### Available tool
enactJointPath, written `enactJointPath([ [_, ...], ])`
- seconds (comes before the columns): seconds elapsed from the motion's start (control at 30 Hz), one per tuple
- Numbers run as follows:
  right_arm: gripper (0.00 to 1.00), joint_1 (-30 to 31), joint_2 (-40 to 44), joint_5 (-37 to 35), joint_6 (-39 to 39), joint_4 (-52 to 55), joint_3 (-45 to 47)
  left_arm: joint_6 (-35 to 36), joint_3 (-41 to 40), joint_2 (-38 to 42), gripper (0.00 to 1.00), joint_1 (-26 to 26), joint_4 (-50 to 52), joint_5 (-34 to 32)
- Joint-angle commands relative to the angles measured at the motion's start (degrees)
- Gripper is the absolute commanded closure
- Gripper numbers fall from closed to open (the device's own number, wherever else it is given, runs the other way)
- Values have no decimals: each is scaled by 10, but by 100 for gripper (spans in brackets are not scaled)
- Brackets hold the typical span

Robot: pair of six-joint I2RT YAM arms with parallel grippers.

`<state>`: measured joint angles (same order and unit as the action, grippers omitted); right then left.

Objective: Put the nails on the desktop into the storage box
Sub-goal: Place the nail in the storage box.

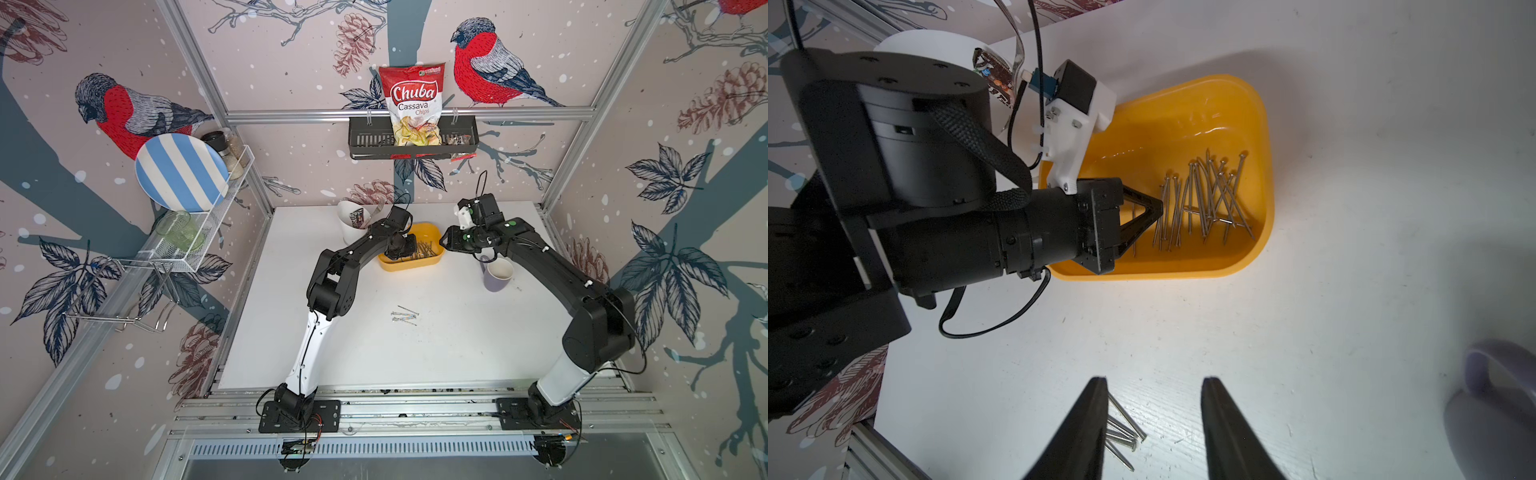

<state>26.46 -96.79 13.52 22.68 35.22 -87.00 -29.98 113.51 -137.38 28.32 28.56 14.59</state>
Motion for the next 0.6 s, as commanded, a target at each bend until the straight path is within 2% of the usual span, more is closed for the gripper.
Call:
enactJointPath([
  [0.0, 58, 5, -1, -4, 7, 11, -6, 5, 4, 11, 81, 0, 8, 10],
  [0.17, 58, 11, 2, -10, 9, 11, -7, 7, -4, 35, 69, 3, 7, 14],
  [0.37, 58, 15, 7, -13, 7, 12, 1, 16, -37, 102, 53, 17, 7, 7],
  [0.47, 58, 18, 9, -3, 1, 18, 16, 24, -81, 156, 49, 24, 4, 0],
  [0.57, 58, 33, 7, 5, -13, 26, 37, 33, -159, 232, 44, 25, -9, -16],
])
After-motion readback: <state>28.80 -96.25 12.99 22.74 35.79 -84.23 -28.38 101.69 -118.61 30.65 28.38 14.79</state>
